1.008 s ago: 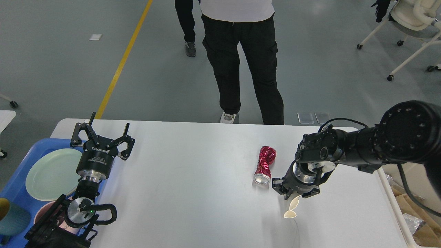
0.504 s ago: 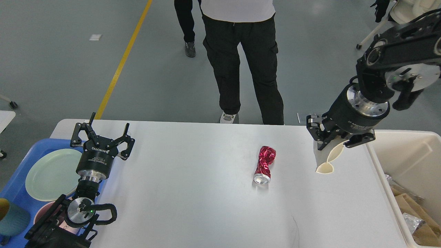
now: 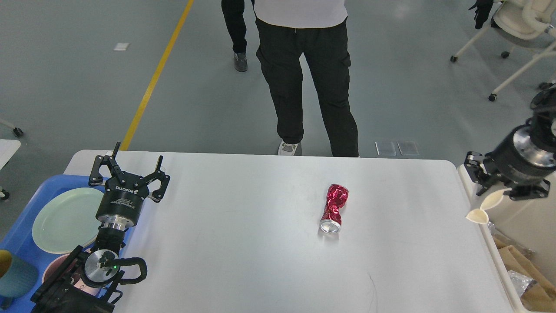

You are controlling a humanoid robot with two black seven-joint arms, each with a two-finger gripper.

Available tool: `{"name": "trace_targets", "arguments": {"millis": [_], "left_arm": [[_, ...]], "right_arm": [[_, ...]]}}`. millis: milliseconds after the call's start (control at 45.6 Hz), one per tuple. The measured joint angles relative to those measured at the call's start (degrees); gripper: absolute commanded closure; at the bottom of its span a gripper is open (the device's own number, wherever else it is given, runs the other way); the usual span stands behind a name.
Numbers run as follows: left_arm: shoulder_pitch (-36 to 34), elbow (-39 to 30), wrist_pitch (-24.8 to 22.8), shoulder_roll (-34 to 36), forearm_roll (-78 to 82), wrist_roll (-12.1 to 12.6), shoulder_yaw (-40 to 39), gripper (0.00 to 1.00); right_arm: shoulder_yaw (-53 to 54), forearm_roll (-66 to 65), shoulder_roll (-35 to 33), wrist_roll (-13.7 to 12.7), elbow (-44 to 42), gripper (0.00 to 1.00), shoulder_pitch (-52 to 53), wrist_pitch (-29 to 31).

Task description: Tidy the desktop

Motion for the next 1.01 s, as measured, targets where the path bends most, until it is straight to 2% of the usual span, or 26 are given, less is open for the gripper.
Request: {"name": "trace_targets", "arguments": {"millis": [153,372,548,701,832,1008], "left_arm": [[0.01,0.00,-0.04,0.00,-0.02,0.00,0.00,0.04],[0.02,0.00,-0.04,0.00,-0.03,0.00,0.00,0.04],[0.02,0.00,-0.04,0.00,-0.01,0.00,0.00,0.04],[0.02,0.00,-0.04,0.00,-0.02,0.00,0.00,0.04],[0.02,0.00,-0.04,0.00,-0.02,0.00,0.00,0.04],[0.02,0.00,-0.04,0.00,-0.02,0.00,0.00,0.04]], "right_arm": [[1.36,-0.20,-6.16,-0.11,-14.61,1.00,-14.27,-0.43],[12.78,-0.07,-7.52,-0.27,-39.31,1.00,-42.19,-3.25],[23.13,0.14,-3.94,-0.29,-58.48,1.00,-63.69,-12.22],[27.52,0.14,1.80,0.17,-71.74,1.00,-76.58,-17.34],[27.98,0.13,6.13,0.25,-77.93,1.00,-82.62,-18.65],[28.07,0.12,7.94,0.25,-79.26,1.00,-85.73,-21.07]]}}
